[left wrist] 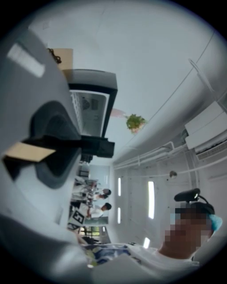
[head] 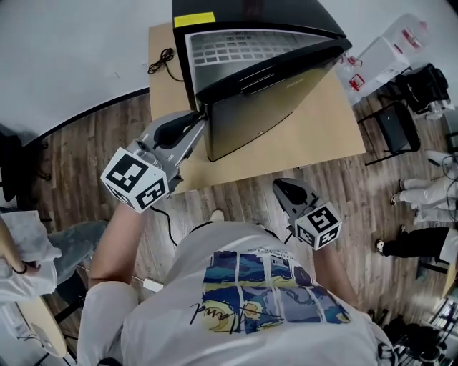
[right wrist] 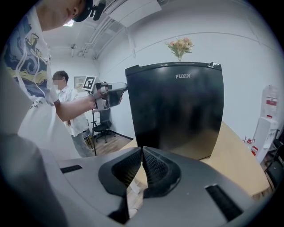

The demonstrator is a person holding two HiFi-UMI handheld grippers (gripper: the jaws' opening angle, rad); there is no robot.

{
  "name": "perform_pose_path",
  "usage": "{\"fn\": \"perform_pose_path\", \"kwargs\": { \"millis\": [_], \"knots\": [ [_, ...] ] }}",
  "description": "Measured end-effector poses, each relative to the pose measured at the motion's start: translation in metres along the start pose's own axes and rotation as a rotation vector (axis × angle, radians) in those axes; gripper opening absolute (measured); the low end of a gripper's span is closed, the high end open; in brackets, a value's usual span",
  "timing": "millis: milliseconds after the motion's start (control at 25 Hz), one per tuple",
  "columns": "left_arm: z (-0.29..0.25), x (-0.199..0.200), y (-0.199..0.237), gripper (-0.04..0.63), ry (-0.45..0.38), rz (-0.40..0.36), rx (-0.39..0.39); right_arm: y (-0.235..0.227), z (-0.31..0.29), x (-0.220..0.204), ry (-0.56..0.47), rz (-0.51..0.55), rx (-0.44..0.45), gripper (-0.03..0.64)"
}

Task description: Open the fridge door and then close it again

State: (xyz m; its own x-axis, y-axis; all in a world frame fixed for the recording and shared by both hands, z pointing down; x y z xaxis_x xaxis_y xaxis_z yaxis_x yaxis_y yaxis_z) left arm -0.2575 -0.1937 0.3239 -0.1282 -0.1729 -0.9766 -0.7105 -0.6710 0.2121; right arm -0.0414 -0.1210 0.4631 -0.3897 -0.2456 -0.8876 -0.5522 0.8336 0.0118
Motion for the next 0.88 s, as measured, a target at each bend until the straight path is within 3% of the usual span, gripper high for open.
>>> {"fn": "perform_pose_path", "kwargs": {
  "millis": [880],
  "knots": [
    [-0.024,0.017,0.096,0.011,-0.011,-0.031,-0.01,0.005,-0.025,0.006,0.014,-0.031,-0.07,0.02]
  ]
}}
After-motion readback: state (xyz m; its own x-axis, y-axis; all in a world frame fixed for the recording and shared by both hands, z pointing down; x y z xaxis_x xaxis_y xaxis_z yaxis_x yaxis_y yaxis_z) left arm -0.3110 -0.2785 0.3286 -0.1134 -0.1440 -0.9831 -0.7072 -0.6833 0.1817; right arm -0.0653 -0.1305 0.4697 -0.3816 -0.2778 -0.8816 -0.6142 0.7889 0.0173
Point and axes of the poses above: the fingertips, and each gripper's own axes: z backward along the fingers, y to its left, x out of its top, the point moved 2 cm from there along z, backward along the fingers, and after that the axes turned 7 degrees about z, right-handed, at the moved point
